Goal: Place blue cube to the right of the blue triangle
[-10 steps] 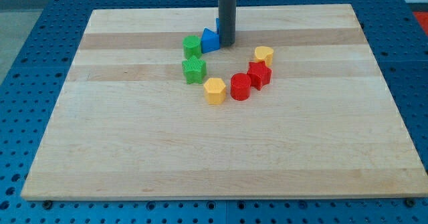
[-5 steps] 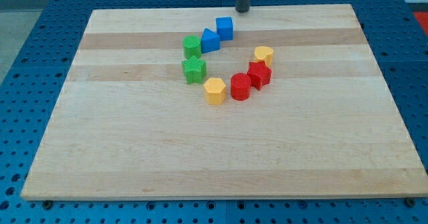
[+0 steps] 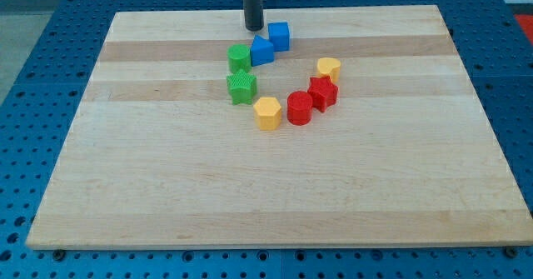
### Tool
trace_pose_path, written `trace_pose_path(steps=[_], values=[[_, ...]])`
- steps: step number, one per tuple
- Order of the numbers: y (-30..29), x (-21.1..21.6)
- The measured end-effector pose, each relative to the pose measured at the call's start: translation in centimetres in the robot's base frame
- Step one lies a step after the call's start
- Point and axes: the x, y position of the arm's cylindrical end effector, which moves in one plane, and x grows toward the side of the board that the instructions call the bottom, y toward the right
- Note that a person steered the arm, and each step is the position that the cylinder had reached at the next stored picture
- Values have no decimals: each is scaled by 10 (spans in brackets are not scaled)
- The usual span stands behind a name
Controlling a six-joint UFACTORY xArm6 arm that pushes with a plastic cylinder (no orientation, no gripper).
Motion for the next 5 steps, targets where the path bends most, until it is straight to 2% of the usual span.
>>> trace_pose_path(steps=[5], values=[[21,0]])
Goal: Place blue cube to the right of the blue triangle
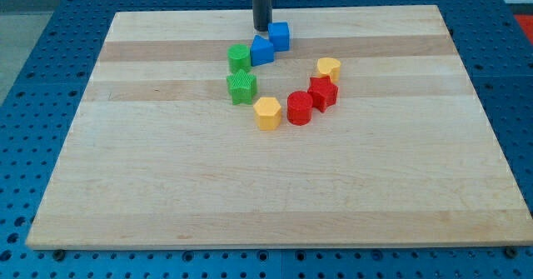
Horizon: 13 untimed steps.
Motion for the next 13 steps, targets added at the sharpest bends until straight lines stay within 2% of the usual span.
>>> trace_pose_path(steps=[3,4,5,6,8,13], values=[[22,11],[11,4],[-29,-1],[-43,17],[-42,23],[15,27]])
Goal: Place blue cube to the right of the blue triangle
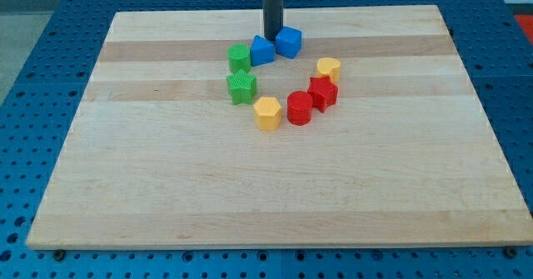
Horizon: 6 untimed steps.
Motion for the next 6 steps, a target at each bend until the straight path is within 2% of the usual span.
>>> trace_pose_path(steps=[6], values=[[6,6]])
